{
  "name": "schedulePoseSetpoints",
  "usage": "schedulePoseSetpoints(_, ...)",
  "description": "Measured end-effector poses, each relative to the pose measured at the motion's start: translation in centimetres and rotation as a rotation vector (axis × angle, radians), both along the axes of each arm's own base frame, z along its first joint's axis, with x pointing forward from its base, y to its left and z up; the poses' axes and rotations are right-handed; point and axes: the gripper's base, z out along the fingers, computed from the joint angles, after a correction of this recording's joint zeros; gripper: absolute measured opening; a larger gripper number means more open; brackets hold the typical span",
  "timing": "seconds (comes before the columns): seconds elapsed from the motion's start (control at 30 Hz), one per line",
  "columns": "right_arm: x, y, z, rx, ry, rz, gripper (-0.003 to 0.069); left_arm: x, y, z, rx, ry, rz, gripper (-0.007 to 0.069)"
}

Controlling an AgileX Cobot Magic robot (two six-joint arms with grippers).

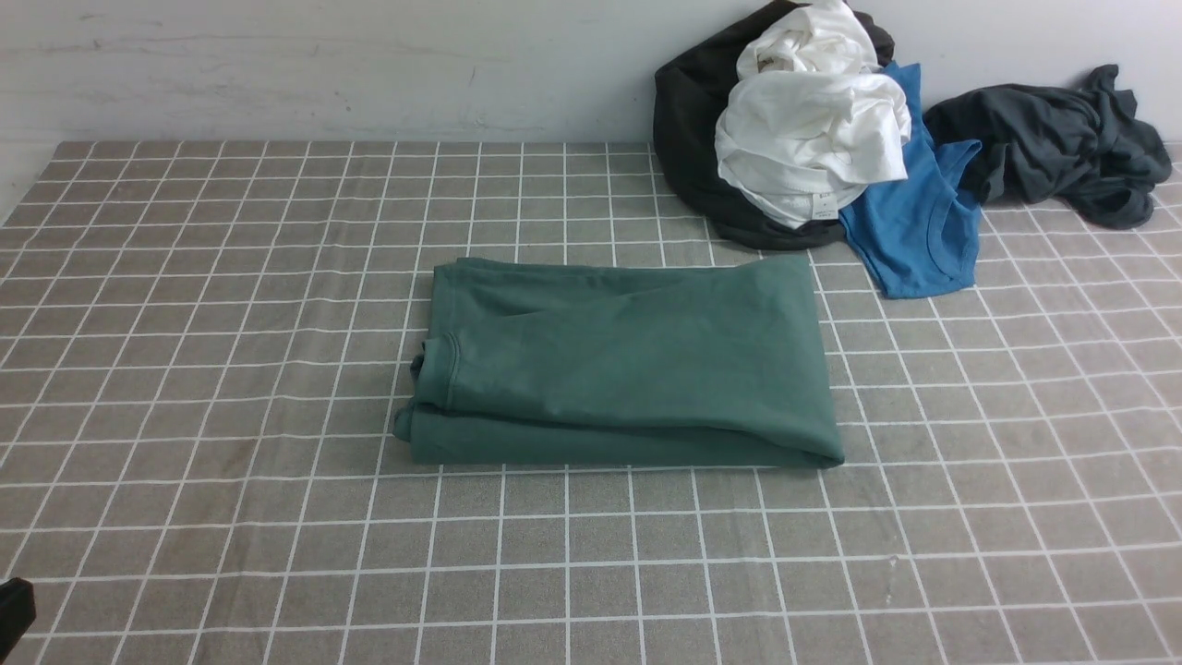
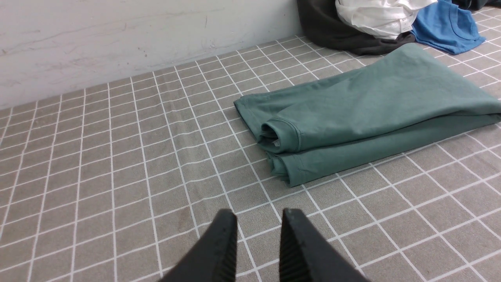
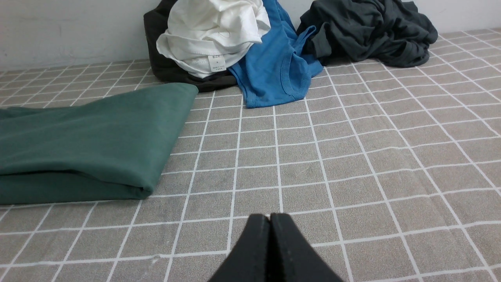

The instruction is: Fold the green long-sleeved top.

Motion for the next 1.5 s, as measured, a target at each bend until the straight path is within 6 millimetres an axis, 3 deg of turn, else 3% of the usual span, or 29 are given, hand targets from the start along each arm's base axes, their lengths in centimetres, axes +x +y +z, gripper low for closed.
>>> schedulePoseSetpoints(0.67, 0.0, 0.0, 0.0, -0.01, 0.0, 0.002, -0.0014, -0.2, 0.1, -0.4, -0.001, -0.007, 0.003, 0.015)
schedulePoseSetpoints(0.9, 0.0, 0.0, 0.0, -0.011, 0.001, 0.002, -0.0014, -0.2, 0.4, -3.2, -0.013, -0.03, 0.097, 0.015)
schedulePoseSetpoints(1.13, 0.0, 0.0, 0.0, -0.007, 0.001, 0.001, -0.0014, 1.8, 0.3, -9.3, -0.068, -0.042, 0.175, 0.015)
schedulePoseSetpoints(1.3, 0.0, 0.0, 0.0, -0.007, 0.001, 0.001, -0.0014, 1.6, 0.5, -10.4, -0.018, 0.053, 0.191, 0.015)
schedulePoseSetpoints(1.5, 0.0, 0.0, 0.0, -0.007, 0.001, 0.001, -0.0014, 1.6, 0.5, -10.4, -0.021, 0.047, 0.192, 0.015)
